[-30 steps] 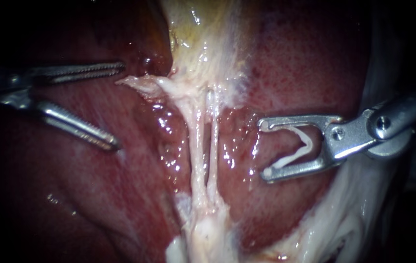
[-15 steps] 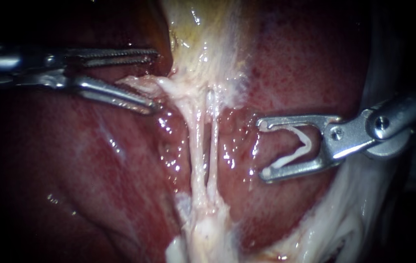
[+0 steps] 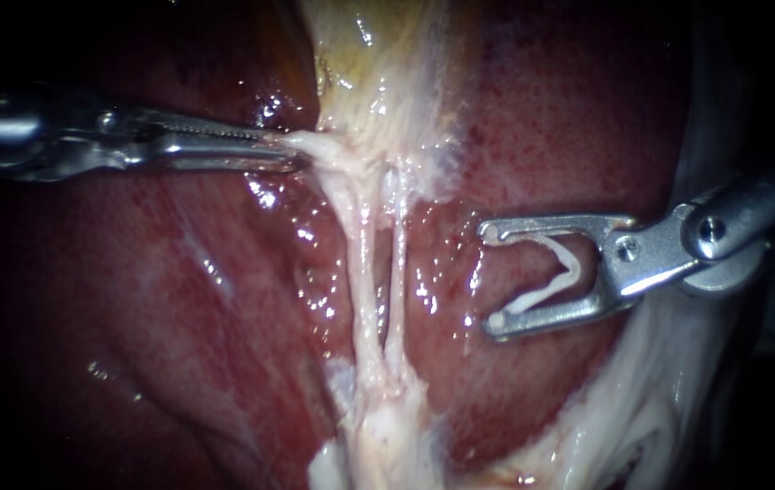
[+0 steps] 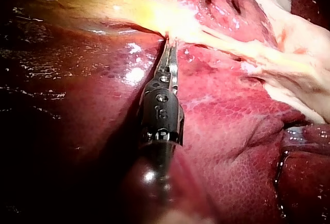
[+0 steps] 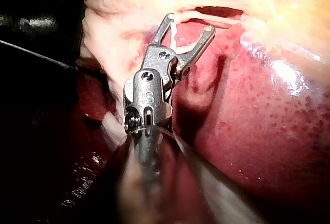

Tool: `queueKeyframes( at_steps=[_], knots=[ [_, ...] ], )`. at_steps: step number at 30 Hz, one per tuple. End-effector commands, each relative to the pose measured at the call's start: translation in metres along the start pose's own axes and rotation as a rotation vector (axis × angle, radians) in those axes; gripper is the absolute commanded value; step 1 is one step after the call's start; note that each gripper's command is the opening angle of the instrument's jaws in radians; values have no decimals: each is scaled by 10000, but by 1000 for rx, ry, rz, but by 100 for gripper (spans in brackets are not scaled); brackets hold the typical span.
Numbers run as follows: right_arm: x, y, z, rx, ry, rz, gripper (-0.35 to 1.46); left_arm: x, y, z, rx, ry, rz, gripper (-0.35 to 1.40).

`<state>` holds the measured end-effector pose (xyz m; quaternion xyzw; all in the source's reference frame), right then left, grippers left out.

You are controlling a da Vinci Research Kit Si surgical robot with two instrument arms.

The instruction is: Grabbing gallbladder

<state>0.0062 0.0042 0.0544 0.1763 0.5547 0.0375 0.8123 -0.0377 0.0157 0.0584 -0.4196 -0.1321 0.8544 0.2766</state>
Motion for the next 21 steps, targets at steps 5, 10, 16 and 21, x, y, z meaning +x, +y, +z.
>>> queueKeyframes(
  at_steps=[5, 10, 16, 21],
  knots=[
    [0, 0, 0, 0, 0, 0, 50, 12, 6, -19, -24, -19, -46, -35],
    [0, 0, 0, 0, 0, 6, 50, 41, -12, -51, -40, -7, -66, -35],
    [0, 1, 0, -1, 0, 6, 50, 54, -30, -79, -18, 14, -86, -35],
    [0, 1, 0, -1, 0, 6, 50, 51, -31, -79, -9, 14, -89, -35]
  ],
)
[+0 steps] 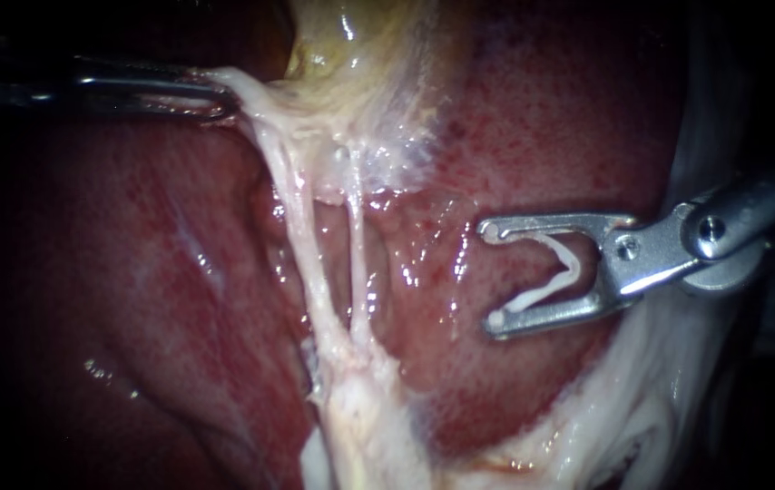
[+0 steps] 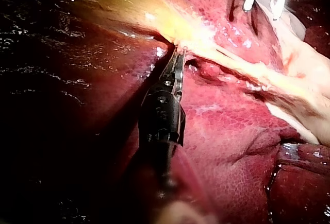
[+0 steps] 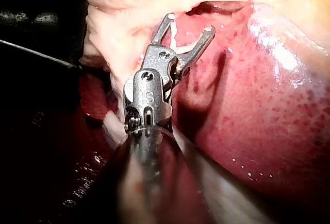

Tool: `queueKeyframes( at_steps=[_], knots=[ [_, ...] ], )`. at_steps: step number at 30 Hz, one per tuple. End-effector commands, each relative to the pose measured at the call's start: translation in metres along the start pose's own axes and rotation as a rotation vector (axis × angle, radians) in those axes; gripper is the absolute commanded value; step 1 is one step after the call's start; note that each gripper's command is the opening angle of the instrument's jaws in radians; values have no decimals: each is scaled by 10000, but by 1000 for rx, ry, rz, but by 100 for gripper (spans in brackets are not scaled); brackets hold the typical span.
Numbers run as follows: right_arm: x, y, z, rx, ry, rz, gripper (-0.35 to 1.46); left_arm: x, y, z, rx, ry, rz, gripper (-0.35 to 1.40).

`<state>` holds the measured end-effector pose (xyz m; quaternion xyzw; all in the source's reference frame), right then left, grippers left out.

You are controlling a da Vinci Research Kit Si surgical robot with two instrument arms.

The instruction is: Grabbing gallbladder

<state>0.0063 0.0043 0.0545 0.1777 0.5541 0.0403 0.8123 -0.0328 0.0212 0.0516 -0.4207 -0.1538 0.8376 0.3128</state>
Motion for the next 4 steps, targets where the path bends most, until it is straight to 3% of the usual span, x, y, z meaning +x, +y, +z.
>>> queueKeyframes(
  at_steps=[1, 4],
  knots=[
    [0, 0, 0, 0, 0, 0, 50, -1, 0, 1, 4, 0, -1, -35],
    [0, 0, 0, 0, 0, 0, 50, -2, 1, 1, 9, 0, -3, -35]
  ],
)
